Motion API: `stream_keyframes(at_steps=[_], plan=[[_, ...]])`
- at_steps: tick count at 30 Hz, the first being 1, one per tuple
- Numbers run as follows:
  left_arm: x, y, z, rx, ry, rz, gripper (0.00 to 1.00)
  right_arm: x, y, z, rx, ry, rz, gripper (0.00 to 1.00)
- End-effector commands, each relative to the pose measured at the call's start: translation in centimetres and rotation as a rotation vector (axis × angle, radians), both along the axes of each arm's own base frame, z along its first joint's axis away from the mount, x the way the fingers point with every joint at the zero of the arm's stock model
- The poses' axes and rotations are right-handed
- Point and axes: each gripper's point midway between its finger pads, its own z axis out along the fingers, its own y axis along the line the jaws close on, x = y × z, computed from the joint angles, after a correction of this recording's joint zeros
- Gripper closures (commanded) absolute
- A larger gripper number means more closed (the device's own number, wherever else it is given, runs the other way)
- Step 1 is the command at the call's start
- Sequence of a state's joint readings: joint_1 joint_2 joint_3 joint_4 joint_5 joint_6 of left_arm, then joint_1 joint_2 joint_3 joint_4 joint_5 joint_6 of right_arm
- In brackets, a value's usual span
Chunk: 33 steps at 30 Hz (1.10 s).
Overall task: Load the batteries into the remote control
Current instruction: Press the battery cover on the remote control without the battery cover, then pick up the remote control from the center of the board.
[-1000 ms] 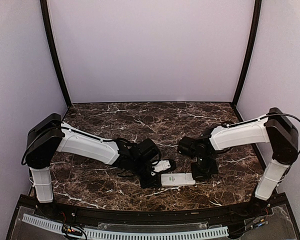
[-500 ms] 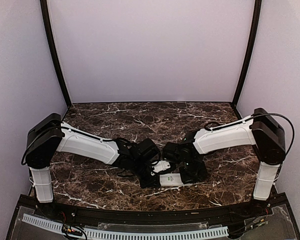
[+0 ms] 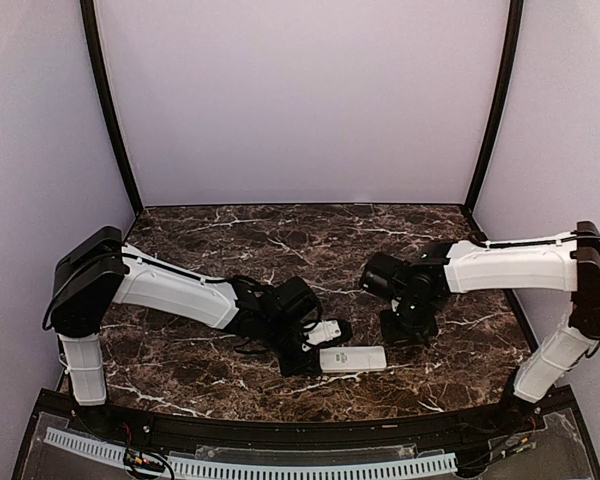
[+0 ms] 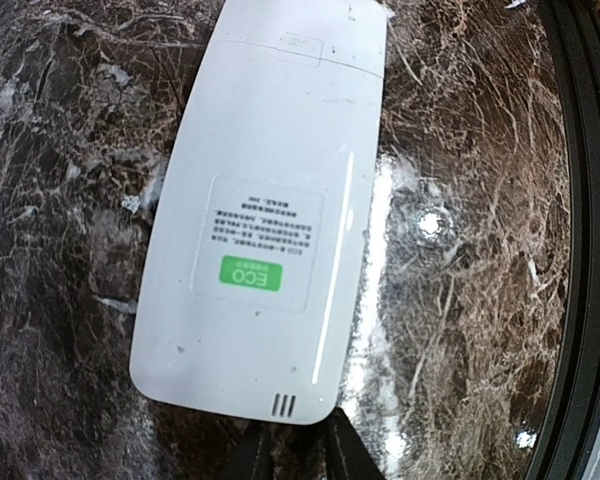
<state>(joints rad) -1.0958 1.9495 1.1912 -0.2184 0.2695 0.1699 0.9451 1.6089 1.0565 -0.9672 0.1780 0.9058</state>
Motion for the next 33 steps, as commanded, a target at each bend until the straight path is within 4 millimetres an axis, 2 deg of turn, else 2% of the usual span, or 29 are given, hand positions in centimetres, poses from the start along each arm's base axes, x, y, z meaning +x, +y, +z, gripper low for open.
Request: stream_keyframes(at_steps=[1,2,3,4,5,7,9,10,11,12,13,14,15,16,17,19,21,25,30,32,33], plan=[[0.0,0.6,2.2,-0.014,-0.031,-0.01,0.78,2.6,1.3,5.3,0.086,-0.185,0.231,0.73],[0.1,0.5,2.9,-0.029,-0.041,-0.011,0.76,3.0,2.2,6.4,0.127,-0.222,0.31,0.58],[0.3,0.7,3.3,-0.034,-0.046,-0.01,0.69,3.3,3.3,7.6,0.17,-0.258,0.382,0.45],[0.4,0.7,4.3,-0.051,-0.06,-0.008,0.64,3.5,4.3,8.7,0.208,-0.288,0.453,0.35],[0.7,1.0,4.7,-0.054,-0.065,0.0,0.56,3.6,5.2,9.6,0.241,-0.316,0.518,0.27],[1.4,1.5,6.1,-0.074,-0.083,0.027,0.46,4.0,6.7,11.2,0.274,-0.372,0.625,0.15],[2.5,2.1,8.8,-0.128,-0.106,0.078,0.37,4.2,8.4,12.4,0.301,-0.434,0.747,0.02],[3.4,2.5,9.6,-0.144,-0.116,0.113,0.32,4.0,9.2,12.5,0.312,-0.447,0.804,0.01],[4.0,3.0,11.2,-0.181,-0.124,0.155,0.29,3.6,10.2,12.4,0.32,-0.447,0.862,0.01],[5.5,3.6,12.1,-0.201,-0.149,0.21,0.25,3.2,11.1,11.9,0.32,-0.437,0.921,0.01],[6.2,4.2,13.7,-0.237,-0.159,0.261,0.23,2.6,11.9,11.2,0.316,-0.418,0.975,0.01],[7.9,5.1,14.8,-0.264,-0.17,0.335,0.21,2.1,12.7,10.0,0.296,-0.382,1.031,0.01],[8.5,5.9,16.1,-0.294,-0.185,0.373,0.2,1.6,13.3,8.9,0.275,-0.352,1.081,0.01],[9.7,7.1,16.5,-0.313,-0.174,0.444,0.18,1.0,13.9,8.0,0.255,-0.321,1.123,0.01],[10.1,7.8,17.7,-0.34,-0.185,0.475,0.18,0.5,14.5,6.9,0.236,-0.287,1.161,0.01],[11.6,9.8,18.7,-0.368,-0.197,0.561,0.16,-0.1,15.0,4.6,0.193,-0.221,1.209,0.01],[12.1,11.1,19.2,-0.383,-0.215,0.606,0.14,-0.4,15.2,2.5,0.154,-0.163,1.238,0.01],[12.1,11.8,20.0,-0.401,-0.24,0.615,0.12,-0.8,14.8,-0.9,0.088,-0.067,1.273,0.01],[11.9,11.5,20.0,-0.406,-0.232,0.591,0.12,-0.7,13.7,-3.0,0.015,-0.027,1.259,0.04],[11.8,11.2,20.1,-0.414,-0.226,0.578,0.12,-1.0,13.3,-3.5,0.014,-0.001,1.258,0.1],[11.8,11.2,20.1,-0.415,-0.225,0.577,0.12,-1.2,13.2,-3.7,0.016,0.013,1.26,0.17]])
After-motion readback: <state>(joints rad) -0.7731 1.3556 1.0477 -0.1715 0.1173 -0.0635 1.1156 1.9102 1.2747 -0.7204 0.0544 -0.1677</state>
